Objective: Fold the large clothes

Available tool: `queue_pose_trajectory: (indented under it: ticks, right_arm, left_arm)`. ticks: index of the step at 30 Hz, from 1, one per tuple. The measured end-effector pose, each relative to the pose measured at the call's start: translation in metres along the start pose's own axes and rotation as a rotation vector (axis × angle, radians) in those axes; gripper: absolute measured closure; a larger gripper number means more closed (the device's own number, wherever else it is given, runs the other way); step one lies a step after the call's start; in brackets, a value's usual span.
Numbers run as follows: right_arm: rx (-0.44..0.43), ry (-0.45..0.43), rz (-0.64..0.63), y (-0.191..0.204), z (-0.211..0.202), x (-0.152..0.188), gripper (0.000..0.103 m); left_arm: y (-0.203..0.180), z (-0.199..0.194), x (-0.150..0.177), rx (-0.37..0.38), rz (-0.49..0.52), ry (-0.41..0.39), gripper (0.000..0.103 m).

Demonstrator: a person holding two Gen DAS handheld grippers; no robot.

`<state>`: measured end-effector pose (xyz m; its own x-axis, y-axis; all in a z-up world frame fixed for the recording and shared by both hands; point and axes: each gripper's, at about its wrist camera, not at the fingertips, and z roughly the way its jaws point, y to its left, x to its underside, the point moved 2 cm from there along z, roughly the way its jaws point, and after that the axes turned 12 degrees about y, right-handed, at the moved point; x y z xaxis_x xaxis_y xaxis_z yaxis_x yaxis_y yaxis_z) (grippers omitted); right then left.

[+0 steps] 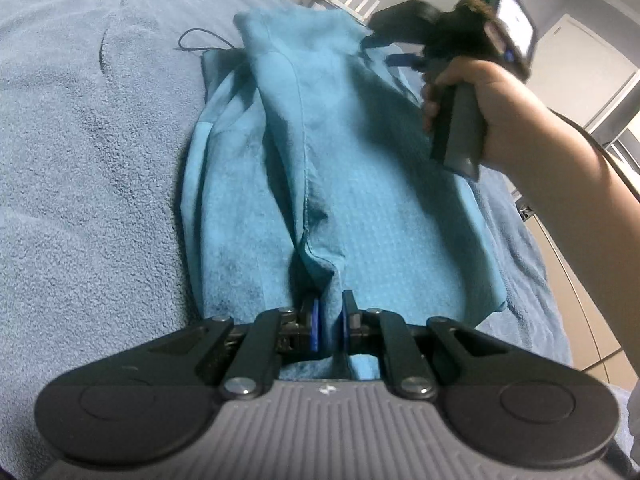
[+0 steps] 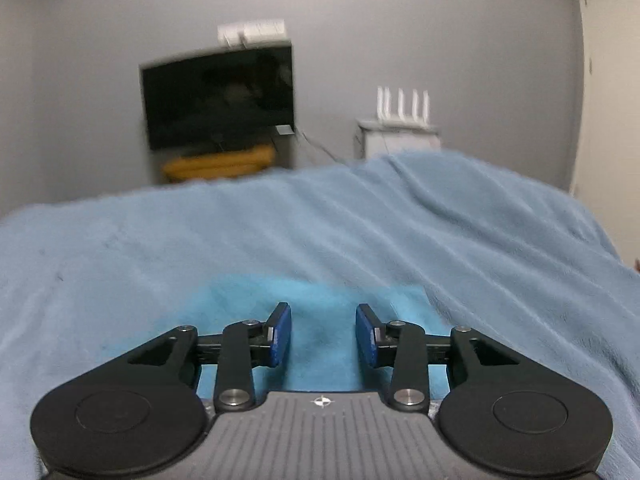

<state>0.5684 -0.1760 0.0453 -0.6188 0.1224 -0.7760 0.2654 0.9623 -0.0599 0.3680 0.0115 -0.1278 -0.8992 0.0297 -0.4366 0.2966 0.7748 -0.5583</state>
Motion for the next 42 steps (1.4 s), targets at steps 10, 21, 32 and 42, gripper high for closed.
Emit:
queue_pose_trajectory:
  ticks: [10, 21, 32, 42]
  right_arm:
    - [-0.311, 0.187, -0.180, 0.079, 0.019, 0.031, 0.064]
    - [-0.176, -0.013, -0.244, -0.009, -0.072, 0.076, 0.061]
    - [0.031, 0.137, -0.137, -0.152, -0.154, 0.197, 0.040]
    - [-0.173, 0.024, -0.039, -0.144, -0.190, 0.190, 0.037]
  left_arm:
    - [0.002, 0.006, -0.004, -0.005, 0.013, 0.008, 0.096]
    - [-0.002, -0.001, 0.001, -0.015, 0.021, -0.003, 0.096]
    - [-0.015, -0.020, 0.015, -0.119, 0.030, -0.058, 0.095]
    - [-0.026, -0.027, 0.029, -0.208, 0.058, -0.126, 0.095]
